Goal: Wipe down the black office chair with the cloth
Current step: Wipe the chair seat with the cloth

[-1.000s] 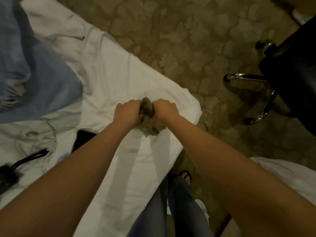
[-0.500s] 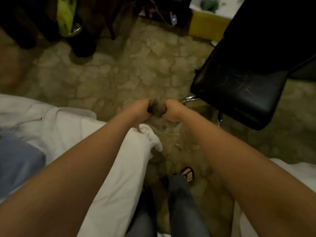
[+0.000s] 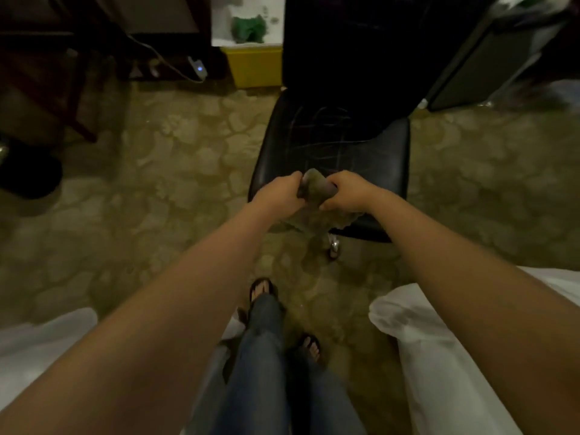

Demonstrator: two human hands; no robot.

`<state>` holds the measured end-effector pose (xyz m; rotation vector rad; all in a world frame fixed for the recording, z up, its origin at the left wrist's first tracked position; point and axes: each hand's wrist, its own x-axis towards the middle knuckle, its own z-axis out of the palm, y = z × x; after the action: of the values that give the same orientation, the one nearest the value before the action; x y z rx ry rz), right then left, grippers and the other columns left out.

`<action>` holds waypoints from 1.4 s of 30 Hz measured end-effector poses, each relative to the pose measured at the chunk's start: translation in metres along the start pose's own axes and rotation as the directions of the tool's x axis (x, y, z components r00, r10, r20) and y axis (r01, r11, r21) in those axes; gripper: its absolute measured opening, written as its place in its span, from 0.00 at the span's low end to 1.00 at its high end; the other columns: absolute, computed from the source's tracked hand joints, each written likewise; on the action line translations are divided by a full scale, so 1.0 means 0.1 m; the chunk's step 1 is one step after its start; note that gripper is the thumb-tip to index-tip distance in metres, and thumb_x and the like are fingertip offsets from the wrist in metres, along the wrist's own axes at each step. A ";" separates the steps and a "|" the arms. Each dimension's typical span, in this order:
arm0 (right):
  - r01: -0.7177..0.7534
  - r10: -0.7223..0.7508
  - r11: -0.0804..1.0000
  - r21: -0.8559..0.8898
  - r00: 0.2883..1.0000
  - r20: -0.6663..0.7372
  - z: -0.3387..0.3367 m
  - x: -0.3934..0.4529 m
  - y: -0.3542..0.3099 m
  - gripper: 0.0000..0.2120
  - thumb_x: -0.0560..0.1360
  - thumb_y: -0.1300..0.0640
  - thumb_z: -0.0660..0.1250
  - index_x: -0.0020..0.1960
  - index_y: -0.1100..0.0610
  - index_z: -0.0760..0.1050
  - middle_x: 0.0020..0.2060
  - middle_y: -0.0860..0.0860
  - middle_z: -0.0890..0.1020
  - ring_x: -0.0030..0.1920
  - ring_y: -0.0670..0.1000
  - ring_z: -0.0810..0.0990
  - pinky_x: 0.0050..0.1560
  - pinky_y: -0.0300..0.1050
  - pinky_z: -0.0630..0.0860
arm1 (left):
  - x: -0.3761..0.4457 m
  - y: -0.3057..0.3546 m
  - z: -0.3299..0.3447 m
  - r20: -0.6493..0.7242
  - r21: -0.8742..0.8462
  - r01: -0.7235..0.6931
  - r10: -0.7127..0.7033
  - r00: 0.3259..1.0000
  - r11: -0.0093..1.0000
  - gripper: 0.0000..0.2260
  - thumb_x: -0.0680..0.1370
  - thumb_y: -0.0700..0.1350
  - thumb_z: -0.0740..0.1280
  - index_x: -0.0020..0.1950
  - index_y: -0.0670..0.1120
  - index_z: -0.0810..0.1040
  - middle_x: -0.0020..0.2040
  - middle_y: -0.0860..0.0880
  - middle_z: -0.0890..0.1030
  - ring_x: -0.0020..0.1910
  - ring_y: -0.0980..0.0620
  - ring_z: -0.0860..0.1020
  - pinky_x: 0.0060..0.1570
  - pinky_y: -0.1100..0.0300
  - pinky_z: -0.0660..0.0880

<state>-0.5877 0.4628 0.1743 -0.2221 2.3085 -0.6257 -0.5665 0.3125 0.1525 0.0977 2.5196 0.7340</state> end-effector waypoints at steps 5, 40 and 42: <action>-0.102 0.104 0.991 0.084 0.995 -0.011 -0.43 0.52 0.50 0.14 0.72 0.56 0.70 0.56 0.59 0.75 0.46 0.51 0.75 0.47 0.50 0.74 0.44 0.43 0.69 | 1.01 0.25 -0.07 0.162 -0.022 -0.047 0.050 0.986 0.999 0.13 0.74 0.43 0.65 0.58 0.43 0.70 0.56 0.42 0.76 0.53 0.44 0.75 0.45 0.55 0.71; -0.201 -0.038 0.918 -0.341 0.813 -0.582 -0.07 3.89 2.61 0.33 0.75 0.39 0.49 0.76 0.55 0.53 0.75 0.55 0.58 0.74 0.55 0.54 0.70 0.64 0.45 | 4.11 -0.77 0.81 -0.259 0.131 -0.069 0.102 0.960 0.989 0.21 0.78 0.43 0.59 0.70 0.44 0.64 0.71 0.44 0.66 0.72 0.45 0.61 0.68 0.49 0.60; -0.368 0.174 0.918 -0.150 0.712 -0.680 -0.25 4.17 2.52 0.36 0.77 0.39 0.46 0.76 0.61 0.48 0.75 0.60 0.53 0.75 0.58 0.51 0.71 0.62 0.46 | 4.15 -0.76 0.81 -0.268 0.126 -0.083 0.114 0.957 0.989 0.21 0.78 0.44 0.58 0.71 0.44 0.62 0.72 0.44 0.65 0.73 0.46 0.59 0.70 0.50 0.58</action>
<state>-0.9014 0.5531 -0.1886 0.2714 3.0374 -0.2287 -0.8815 0.3716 -0.1336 0.1726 2.8395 0.6827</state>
